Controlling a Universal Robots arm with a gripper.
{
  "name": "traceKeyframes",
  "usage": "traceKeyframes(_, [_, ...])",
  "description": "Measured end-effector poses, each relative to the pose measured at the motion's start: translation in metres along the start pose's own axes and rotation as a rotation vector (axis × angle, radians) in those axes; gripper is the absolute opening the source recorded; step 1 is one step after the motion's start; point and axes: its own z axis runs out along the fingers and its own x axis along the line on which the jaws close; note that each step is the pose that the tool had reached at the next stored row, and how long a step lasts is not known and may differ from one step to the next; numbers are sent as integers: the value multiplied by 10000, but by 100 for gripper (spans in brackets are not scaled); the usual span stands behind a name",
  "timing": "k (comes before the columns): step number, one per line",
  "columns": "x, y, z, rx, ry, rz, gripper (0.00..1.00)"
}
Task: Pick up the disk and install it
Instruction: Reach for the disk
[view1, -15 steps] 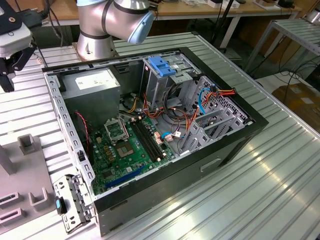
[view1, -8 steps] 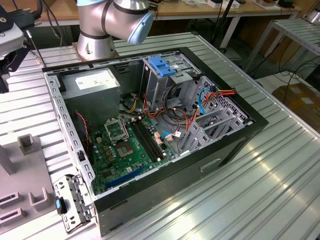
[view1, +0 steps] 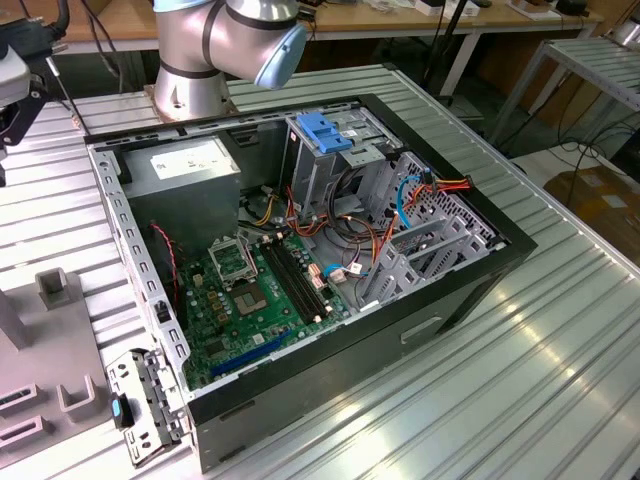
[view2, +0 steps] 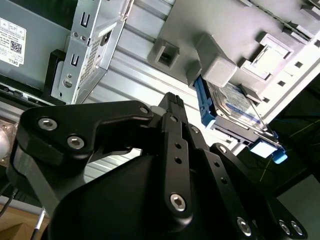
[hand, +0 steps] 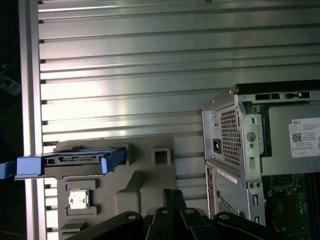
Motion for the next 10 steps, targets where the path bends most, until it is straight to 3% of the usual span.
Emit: traceKeyframes(10, [108,-8,-3,-1,0,-1,11])
